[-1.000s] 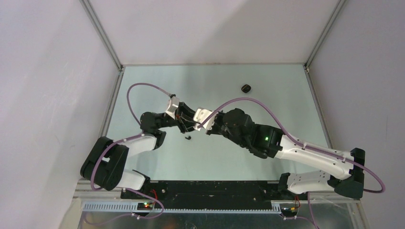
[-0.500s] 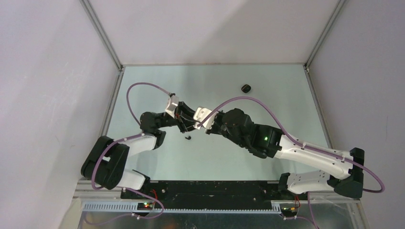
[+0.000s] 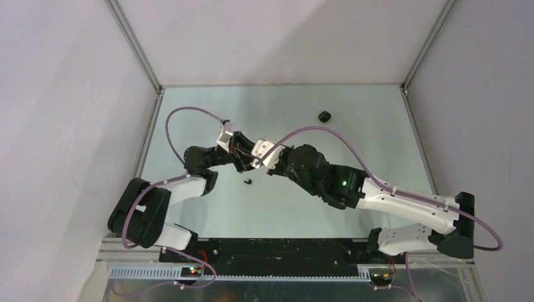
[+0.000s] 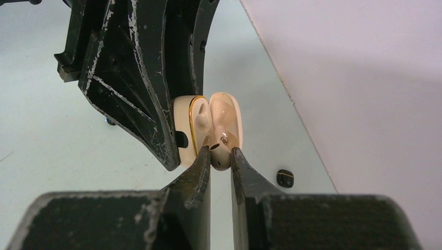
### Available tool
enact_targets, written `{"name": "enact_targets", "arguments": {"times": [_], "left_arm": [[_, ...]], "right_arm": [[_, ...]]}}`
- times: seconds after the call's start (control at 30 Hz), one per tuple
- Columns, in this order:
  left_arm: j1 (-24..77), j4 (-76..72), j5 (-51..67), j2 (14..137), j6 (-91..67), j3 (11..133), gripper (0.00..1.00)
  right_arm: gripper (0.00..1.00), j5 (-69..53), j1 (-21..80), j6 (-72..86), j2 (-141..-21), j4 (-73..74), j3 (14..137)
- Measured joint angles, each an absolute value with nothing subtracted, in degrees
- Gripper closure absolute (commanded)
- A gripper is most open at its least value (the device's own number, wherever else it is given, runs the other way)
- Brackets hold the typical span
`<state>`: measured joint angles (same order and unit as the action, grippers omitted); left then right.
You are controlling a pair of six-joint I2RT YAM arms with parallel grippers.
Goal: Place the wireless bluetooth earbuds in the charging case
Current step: Place the earbud in the charging case.
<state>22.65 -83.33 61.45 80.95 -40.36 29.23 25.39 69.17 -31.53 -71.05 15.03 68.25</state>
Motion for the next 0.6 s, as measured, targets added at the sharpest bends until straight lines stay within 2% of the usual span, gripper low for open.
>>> {"name": "enact_targets", "arguments": {"times": [0.07, 0.37, 0.6], "left_arm": [[22.6, -83.4, 61.5, 81.0, -40.5, 29.3, 1.00], [22.4, -83.3, 60.8, 81.2, -40.5, 29.3, 1.00], [22.3, -83.5, 60.4, 81.3, -40.4, 29.5, 1.00]], "right_arm": [[0.83, 25.9, 69.3, -31.5, -71.1, 14.8, 68.2], [0.50, 25.4, 69.8, -31.3, -71.1, 14.8, 68.3], [0.36, 20.3, 69.1, -28.9, -71.1, 19.0, 70.1]]}}
